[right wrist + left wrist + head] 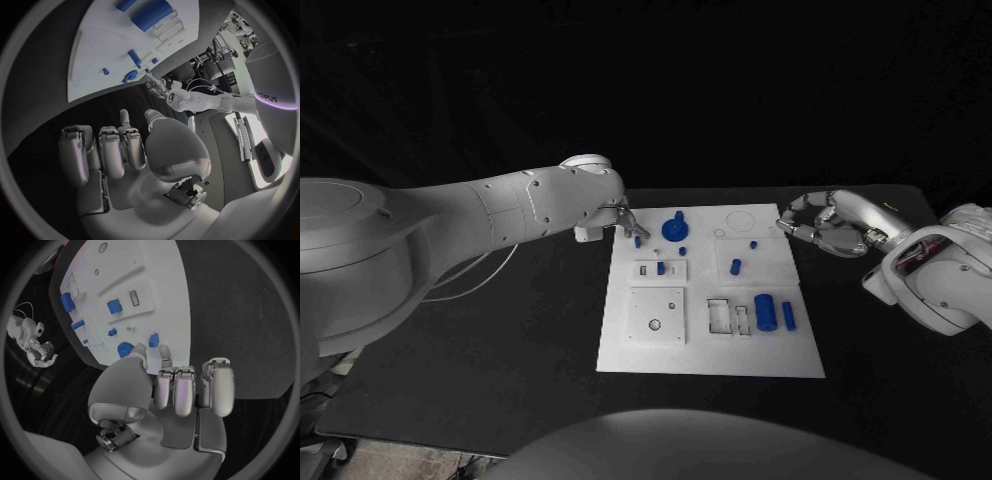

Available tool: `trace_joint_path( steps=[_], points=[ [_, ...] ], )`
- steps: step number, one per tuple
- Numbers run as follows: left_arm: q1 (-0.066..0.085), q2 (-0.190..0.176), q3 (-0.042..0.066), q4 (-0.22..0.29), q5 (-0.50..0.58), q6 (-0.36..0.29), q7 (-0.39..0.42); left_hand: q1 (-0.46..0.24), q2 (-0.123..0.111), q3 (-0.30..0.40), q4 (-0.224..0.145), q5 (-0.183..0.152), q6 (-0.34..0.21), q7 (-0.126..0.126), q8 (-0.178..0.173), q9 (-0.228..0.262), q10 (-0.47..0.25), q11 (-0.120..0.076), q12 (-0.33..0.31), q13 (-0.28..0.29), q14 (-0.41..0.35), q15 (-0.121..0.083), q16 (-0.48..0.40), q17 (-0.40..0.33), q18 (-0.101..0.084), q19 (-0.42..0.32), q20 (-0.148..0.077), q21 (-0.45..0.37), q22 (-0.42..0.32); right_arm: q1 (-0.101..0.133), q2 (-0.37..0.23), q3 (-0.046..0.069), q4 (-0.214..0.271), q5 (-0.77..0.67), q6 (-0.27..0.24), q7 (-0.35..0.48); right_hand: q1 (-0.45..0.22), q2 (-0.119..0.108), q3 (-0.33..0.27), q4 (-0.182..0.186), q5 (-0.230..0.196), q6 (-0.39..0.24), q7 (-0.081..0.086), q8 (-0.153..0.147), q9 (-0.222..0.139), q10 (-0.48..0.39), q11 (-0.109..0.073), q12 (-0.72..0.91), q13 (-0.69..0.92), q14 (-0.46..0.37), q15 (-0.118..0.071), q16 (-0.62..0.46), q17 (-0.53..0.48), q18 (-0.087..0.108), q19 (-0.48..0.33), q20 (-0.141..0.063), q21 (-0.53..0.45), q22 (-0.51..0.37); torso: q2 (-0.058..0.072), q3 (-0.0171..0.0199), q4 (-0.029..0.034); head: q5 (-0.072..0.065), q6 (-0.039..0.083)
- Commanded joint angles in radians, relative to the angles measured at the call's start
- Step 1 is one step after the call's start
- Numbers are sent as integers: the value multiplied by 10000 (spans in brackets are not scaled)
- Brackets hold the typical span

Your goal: Assemble the parts on the task board

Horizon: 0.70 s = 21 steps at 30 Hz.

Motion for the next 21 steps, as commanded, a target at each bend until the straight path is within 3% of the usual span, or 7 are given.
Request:
trace_joint_path(
  steps=[1, 13, 21],
  points=[
    [-9, 36, 8, 0, 116, 107, 99, 2, 95, -63, -3, 60, -60, 3, -119, -41, 1057, -11, -36, 2633, 1052, -2, 25, 2632, -171, 295, -50, -37, 2097, -8, 11, 1, 10, -47, 144, 15, -8, 28, -71, -12, 42, 6, 75, -47, -12, 1067, 57, 39, 2628, 1061, 53, 35, 2633, 106, 319, 60, -56, 2303, -2, 2, 1, 11, 0],
    [-88, 103, 7, -64, 248, 205, 120, 68, 170, -99, -9, 241, -3, 40, -443, -219, 1057, 21, -36, 2633, 1052, 29, 25, 2632, -167, 285, -23, -58, 2101, -9, -2, 1, 14, -47, 174, -4, 1, 32, -70, -17, 48, 5, 75, -48, -17, 1067, 57, 39, 2628, 1061, 53, 35, 2633, 107, 315, 61, -60, 2301, -3, 0, -4, 2, 0],
    [-171, 144, 7, -101, 287, 298, 101, 199, 232, -102, -17, 607, 126, 51, -691, -358, 1057, 33, -36, 2633, 1052, 44, 25, 2632, -165, 279, -1, -75, 2108, -10, -10, 1, 20, -47, 188, -19, 6, 34, -69, -20, 50, 6, 75, -48, -19, 1067, 57, 39, 2628, 1061, 53, 35, 2633, 107, 316, 61, -59, 2301, 0, -1, 0, -16, 0]
  ],
)
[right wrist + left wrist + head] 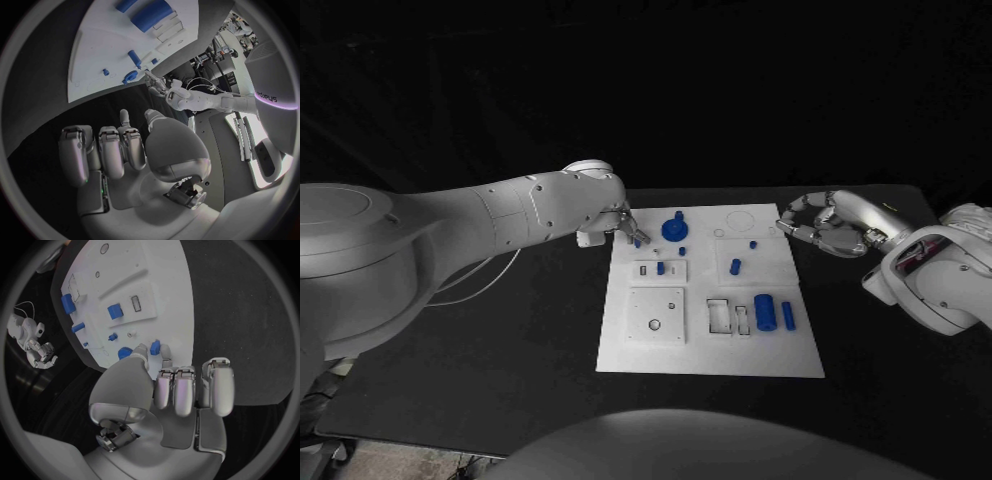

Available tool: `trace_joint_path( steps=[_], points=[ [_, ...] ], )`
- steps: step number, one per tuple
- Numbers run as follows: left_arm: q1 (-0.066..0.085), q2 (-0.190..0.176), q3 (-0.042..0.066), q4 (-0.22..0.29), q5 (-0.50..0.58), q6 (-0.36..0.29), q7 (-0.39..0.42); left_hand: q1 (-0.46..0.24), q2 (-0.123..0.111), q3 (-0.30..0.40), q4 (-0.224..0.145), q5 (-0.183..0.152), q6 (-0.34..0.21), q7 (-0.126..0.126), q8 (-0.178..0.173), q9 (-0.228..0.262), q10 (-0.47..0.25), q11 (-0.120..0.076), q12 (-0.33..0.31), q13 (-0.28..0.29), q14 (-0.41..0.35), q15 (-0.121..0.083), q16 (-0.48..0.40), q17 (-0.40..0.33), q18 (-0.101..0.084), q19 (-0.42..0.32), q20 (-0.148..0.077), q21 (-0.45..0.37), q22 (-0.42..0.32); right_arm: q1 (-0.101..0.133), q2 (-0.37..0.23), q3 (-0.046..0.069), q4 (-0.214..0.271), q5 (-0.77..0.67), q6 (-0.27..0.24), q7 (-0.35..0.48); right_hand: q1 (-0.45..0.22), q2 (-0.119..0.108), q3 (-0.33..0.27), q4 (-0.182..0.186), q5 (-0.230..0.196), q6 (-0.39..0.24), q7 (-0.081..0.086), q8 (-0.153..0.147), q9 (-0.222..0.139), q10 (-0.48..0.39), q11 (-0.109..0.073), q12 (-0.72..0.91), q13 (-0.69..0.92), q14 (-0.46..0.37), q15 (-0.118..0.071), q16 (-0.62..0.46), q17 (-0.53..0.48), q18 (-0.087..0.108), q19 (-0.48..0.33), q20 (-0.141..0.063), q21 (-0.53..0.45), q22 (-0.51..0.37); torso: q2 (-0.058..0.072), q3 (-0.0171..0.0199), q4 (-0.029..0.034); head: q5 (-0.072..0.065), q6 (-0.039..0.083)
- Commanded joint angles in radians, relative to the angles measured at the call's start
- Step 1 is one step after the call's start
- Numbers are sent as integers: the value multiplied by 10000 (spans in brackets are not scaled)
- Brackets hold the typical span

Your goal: Assemble the parts on the task board

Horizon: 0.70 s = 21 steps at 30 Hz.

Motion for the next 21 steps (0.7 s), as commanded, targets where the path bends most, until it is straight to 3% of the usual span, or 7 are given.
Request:
trace_joint_path(
  steps=[1, 13, 21],
  points=[
    [-15, 35, 7, -5, 107, 215, 71, 77, 81, -44, -17, 196, 111, 11, -116, -45, 1057, 32, -35, 2633, 1052, 44, 25, 2634, -165, 279, 1, -39, 2111, -7, 0, 1, 18, -48, 146, -11, 17, 37, -67, -26, 55, 8, 75, -47, -14, 1067, 58, 39, 2631, 1061, 53, 35, 2634, 106, 318, 61, -57, 2304, 3, -2, 0, -6, 0],
    [-31, 36, 7, -10, 150, 85, 178, 508, 210, 151, -16, 1253, 300, -45, -384, -108, 1057, -9, -35, 2633, 1052, 16, 25, 2634, -163, 282, -16, -57, 2134, -7, -6, 1, 17, -48, 152, -20, 40, 51, -63, -32, 67, 33, 75, -35, -22, 1067, 59, 39, 2631, 1061, 54, 35, 2634, 107, 315, 63, -61, 2303, -2, -3, -2, 12, 0],
    [-33, 38, 7, -7, 198, 34, 270, 585, 218, 225, -8, 1619, 340, -62, -426, -81, 1057, -24, -35, 2633, 1052, 5, 25, 2634, -164, 285, -29, -61, 2144, -8, -10, 1, 17, -48, 172, -36, 105, 88, -56, -38, 170, 127, 73, 11, -44, 1067, 60, 39, 2631, 1061, 56, 35, 2634, 110, 307, 66, -72, 2298, 2, -2, -1, 3, 0]
  ],
)
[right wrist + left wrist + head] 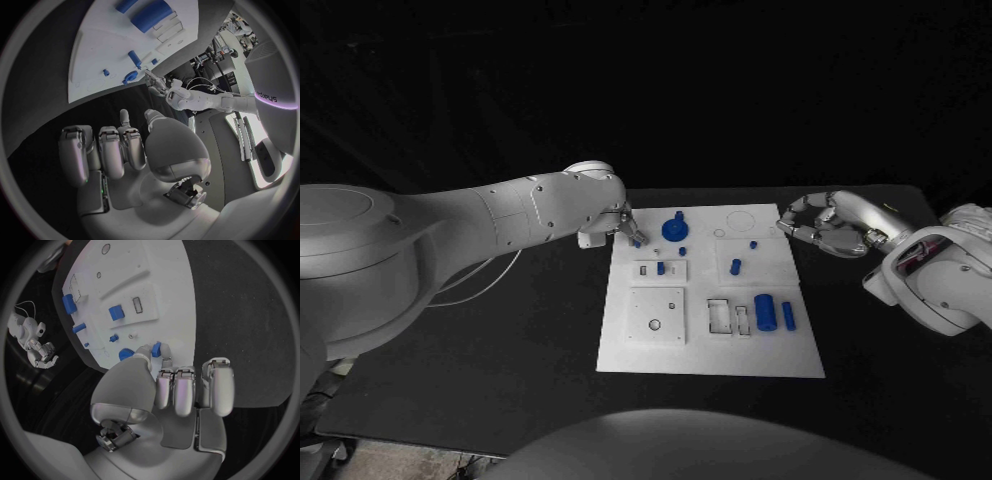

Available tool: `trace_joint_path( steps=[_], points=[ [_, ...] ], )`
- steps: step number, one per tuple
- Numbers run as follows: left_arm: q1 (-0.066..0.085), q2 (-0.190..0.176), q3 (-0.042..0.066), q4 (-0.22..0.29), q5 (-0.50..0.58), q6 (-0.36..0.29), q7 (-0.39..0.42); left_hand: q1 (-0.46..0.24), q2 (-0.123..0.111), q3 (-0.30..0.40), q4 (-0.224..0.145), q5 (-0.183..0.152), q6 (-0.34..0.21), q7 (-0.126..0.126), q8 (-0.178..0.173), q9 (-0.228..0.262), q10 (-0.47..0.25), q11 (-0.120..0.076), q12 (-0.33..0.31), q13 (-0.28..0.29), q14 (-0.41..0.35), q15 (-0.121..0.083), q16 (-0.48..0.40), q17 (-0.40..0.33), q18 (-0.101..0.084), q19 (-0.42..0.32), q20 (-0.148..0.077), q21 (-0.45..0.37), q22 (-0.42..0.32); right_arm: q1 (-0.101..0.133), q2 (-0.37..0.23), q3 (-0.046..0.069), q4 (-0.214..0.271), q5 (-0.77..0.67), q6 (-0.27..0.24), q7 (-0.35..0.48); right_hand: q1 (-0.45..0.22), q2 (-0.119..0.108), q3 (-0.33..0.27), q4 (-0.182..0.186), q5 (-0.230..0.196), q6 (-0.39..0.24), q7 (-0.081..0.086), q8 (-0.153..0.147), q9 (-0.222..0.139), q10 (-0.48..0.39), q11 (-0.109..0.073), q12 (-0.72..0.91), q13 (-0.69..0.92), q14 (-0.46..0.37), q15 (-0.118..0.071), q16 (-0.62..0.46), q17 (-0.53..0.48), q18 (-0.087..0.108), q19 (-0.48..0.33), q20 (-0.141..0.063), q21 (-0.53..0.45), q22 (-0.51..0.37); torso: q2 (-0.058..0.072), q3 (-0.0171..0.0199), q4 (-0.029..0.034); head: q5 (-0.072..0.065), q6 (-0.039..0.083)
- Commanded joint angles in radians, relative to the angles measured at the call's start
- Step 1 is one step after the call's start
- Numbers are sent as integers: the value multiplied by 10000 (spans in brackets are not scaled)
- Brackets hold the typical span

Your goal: Assemble the parts on the task board

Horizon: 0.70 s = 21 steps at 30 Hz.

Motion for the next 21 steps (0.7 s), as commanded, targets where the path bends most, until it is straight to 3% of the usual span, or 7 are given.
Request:
trace_joint_path(
  steps=[1, 6, 14, 21],
  points=[
    [-2, 23, 7, 14, 98, 5, 184, 98, -37, 58, 17, 64, 84, -11, -57, 27, 1058, -26, -36, 2633, 1052, 3, 25, 2635, -163, 285, -30, -63, 2144, -7, 1, 1, 13, -49, 146, -23, 73, 48, -29, -10, 94, 66, 0, 16, -17, 1067, 60, 39, 2632, 1061, 56, 35, 2627, 111, 305, 66, -39, 2299, 2, 1, -2, -9, 0],
    [-3, 24, 7, 15, 107, -24, 205, 116, -93, 73, 17, 161, 202, -53, 101, 202, 1058, -55, -36, 2633, 1052, -16, 25, 2635, -164, 291, -46, -61, 2154, -7, 1, 1, 12, -49, 164, -37, 91, 53, -31, -7, 156, 90, -1, 27, -28, 1067, 60, 39, 2632, 1061, 56, 35, 2627, 111, 306, 66, -40, 2299, 0, 1, -1, -9, 0],
    [-4, 20, 7, 25, 110, -47, 150, 150, -147, 180, 25, 340, 194, -190, 870, 1149, 1058, -167, -36, 2633, 1052, -109, 25, 2635, -171, 318, -132, -51, 2189, -8, -5, 1, 9, -49, 207, -76, 107, 58, -32, -7, 206, 110, -2, 37, -37, 1067, 58, 39, 2632, 1061, 56, 35, 2627, 112, 304, 66, -42, 2298, 2, 1, 1, 3, 0],
    [-5, 15, 7, 34, 110, -111, 52, 390, -87, 606, 20, 1472, -10, -270, 1187, 1698, 1058, -249, -36, 2633, 1052, -180, 25, 2635, -181, 352, -207, -27, 2223, -12, -6, 1, 2, -49, 241, -102, 107, 58, -32, -7, 206, 110, -2, 37, -37, 1067, 58, 39, 2632, 1061, 56, 35, 2627, 112, 304, 66, -42, 2298, -1, 3, 2, 30, 0]
  ],
)
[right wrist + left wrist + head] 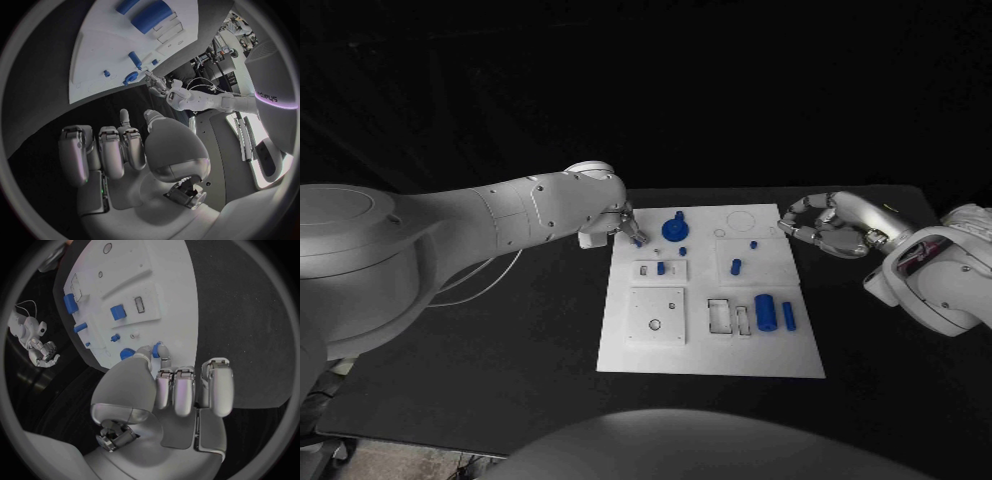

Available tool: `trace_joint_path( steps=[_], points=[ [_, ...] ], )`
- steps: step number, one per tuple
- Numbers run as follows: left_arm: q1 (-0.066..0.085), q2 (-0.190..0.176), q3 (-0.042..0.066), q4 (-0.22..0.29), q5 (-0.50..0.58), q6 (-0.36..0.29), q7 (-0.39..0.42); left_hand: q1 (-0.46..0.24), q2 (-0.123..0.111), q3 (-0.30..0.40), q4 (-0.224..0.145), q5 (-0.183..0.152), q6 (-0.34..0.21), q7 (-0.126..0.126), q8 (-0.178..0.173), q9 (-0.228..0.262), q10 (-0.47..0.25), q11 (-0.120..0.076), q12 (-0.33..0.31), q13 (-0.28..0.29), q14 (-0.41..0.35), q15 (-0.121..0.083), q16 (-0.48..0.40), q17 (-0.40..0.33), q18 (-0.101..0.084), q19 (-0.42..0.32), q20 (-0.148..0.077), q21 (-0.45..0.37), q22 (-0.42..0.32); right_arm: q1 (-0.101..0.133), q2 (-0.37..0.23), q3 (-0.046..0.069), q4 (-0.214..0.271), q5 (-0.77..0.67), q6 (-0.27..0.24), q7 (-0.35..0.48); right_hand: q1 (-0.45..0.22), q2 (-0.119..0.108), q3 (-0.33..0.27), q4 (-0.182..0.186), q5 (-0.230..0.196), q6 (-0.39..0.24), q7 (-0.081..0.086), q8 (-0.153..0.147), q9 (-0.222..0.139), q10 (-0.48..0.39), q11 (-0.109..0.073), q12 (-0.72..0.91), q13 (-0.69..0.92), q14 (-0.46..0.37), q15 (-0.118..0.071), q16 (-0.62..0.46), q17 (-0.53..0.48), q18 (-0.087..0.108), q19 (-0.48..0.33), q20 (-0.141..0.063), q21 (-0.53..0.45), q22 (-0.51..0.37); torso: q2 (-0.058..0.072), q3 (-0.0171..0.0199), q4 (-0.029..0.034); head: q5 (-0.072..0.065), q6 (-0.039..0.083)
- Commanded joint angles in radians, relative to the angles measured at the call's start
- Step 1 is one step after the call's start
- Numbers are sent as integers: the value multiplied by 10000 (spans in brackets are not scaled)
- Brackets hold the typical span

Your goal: Assemble the parts on the task board

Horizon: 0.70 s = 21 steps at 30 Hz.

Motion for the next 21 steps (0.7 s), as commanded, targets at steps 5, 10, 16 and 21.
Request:
trace_joint_path(
  steps=[5, 10, 16, 21],
  points=[
    [-2, 14, 7, 40, 49, -110, -47, 475, -45, 748, -36, 979, -141, -53, 152, 311, 1059, -111, -36, 2633, 1034, -149, 25, 2627, -190, 340, -139, -7, 2247, -14, -2, 1, 1, -50, 182, -52, 79, 27, -30, -6, 62, 52, -6, 41, -17, 1067, 58, 39, 2633, 1061, 56, 34, 2630, 116, 293, 67, -55, 2286, -2, 1, -2, 26, 0],
    [-3, 3, 7, 84, 49, -230, -32, 819, -915, 3867, -55, -1088, 250, -18, 633, 728, 1059, -56, -36, 2633, 1034, -211, 25, 2627, -199, 372, -231, 11, 2272, -16, 0, 1, -2, -50, 187, -59, 82, 29, -30, -6, 70, 54, -7, 42, -18, 1067, 58, 39, 2633, 1061, 55, 34, 2630, 117, 289, 67, -58, 2284, 3, 3, -2, 29, 0],
    [-4, -11, 7, 135, 32, -339, -29, 383, -1621, 5914, -351, -1114, 441, -27, 806, 1031, 1059, -118, -36, 2633, 1034, -168, 25, 2627, -205, 397, -181, 23, 2281, -17, 2, 1, -5, -50, 186, -66, 84, 31, -29, -6, 77, 55, -7, 42, -20, 1067, 58, 39, 2633, 1061, 55, 34, 2630, 121, 279, 67, -69, 2279, 0, 1, -4, 40, 0],
    [-4, -95, 7, 267, -44, -420, -45, 322, -1750, 6112, -512, -1175, 437, -13, 779, 1063, 1059, -121, -36, 2633, 1034, -161, 25, 2627, -204, 399, -182, 23, 2281, -18, -12, 1, -6, -50, 176, -76, 91, 33, -28, -6, 90, 52, -7, 41, -25, 1067, 57, 39, 2633, 1061, 55, 34, 2630, 122, 275, 67, -73, 2277, -6, 3, 0, 45, 0]
  ],
)
